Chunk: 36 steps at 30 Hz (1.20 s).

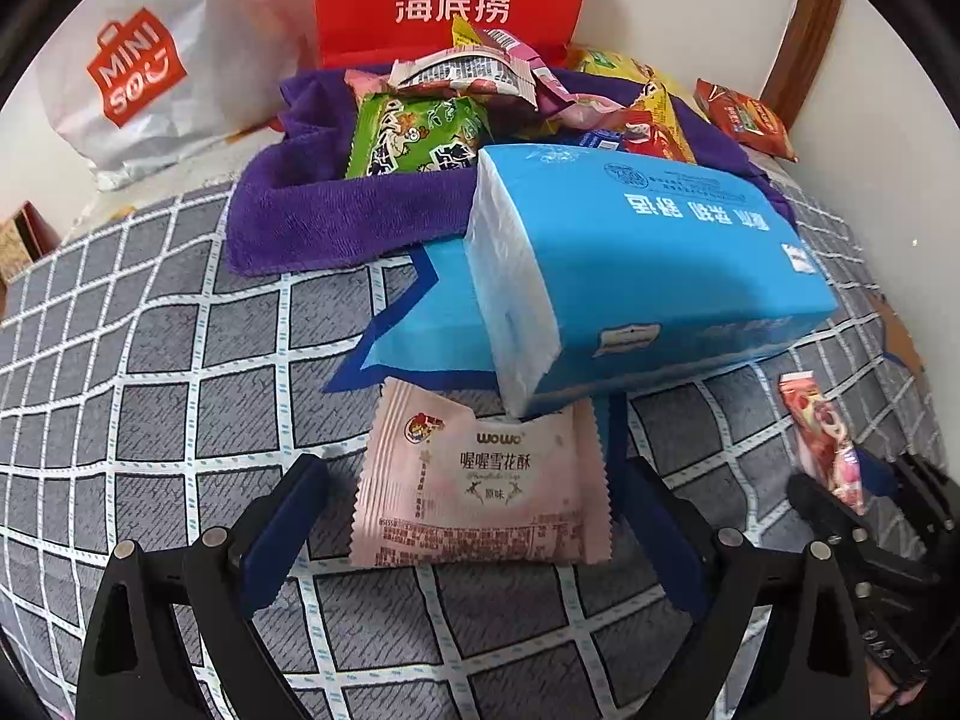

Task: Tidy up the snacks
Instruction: 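Grasp the pink bear ice-cream packet with the right tool while the left tool approaches the pink wowo packet, then grasp the pink wowo snack packet with the left tool while the right tool lifts the bear packet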

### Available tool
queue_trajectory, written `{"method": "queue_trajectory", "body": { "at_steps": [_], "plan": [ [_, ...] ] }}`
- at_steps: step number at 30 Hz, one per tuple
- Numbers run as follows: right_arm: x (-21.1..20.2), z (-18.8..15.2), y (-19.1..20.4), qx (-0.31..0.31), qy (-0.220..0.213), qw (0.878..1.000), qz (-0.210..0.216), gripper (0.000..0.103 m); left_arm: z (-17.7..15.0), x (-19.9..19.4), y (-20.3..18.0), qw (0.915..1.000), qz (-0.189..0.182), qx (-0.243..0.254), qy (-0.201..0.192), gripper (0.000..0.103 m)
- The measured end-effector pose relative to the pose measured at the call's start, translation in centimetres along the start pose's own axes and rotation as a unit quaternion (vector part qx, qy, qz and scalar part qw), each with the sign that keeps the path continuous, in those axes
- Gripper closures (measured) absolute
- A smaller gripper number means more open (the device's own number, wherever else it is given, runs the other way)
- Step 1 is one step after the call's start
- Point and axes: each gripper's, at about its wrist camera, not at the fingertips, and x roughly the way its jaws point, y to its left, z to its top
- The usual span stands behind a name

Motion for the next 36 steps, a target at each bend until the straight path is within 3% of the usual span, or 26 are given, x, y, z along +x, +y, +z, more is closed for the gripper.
{"method": "queue_trajectory", "body": {
  "at_steps": [4,6,7,9,10,12,16,20,33,36],
  "plan": [
    [0.1,0.1,0.0,0.001,0.000,1.000,-0.006,0.062,-0.8,-0.2,-0.5,0.9992,0.028,0.015,-0.021,0.010],
    [0.1,0.0,0.0,0.002,-0.001,1.000,-0.006,0.061,-1.0,-0.8,0.0,0.9991,0.031,0.010,-0.029,0.028],
    [0.1,0.0,-0.1,0.003,-0.001,1.000,-0.004,0.059,-1.1,-1.1,0.3,0.9990,0.029,0.005,-0.033,0.031],
    [0.1,0.0,-0.1,0.006,0.000,1.000,-0.011,0.051,-1.1,-1.3,0.6,0.9991,0.017,0.000,-0.038,0.042],
    [0.2,0.1,-0.3,0.010,0.002,1.000,-0.023,0.042,-1.3,-1.5,0.9,0.9989,0.016,-0.003,-0.043,0.045],
    [0.4,0.1,-0.9,0.027,0.006,0.999,-0.026,0.033,-1.4,-1.4,0.8,0.9985,0.015,0.001,-0.053,0.045],
    [0.4,0.1,-1.2,0.034,0.004,0.999,-0.019,0.033,-2.0,-1.4,-0.2,0.9963,0.038,0.017,-0.075,0.045],
    [0.4,0.1,-1.1,0.034,0.004,0.999,-0.019,0.033,-1.7,-1.3,0.3,0.9970,0.021,-0.003,-0.075,0.042],
    [0.6,0.2,-0.9,0.026,0.007,0.999,-0.021,0.029,-1.8,-1.0,-0.3,0.9970,0.030,0.010,-0.071,0.038],
    [0.6,0.1,-0.9,0.028,0.005,0.999,-0.023,0.033,-1.8,-1.1,-0.3,0.9971,0.025,0.006,-0.072,0.039]
  ]
}}
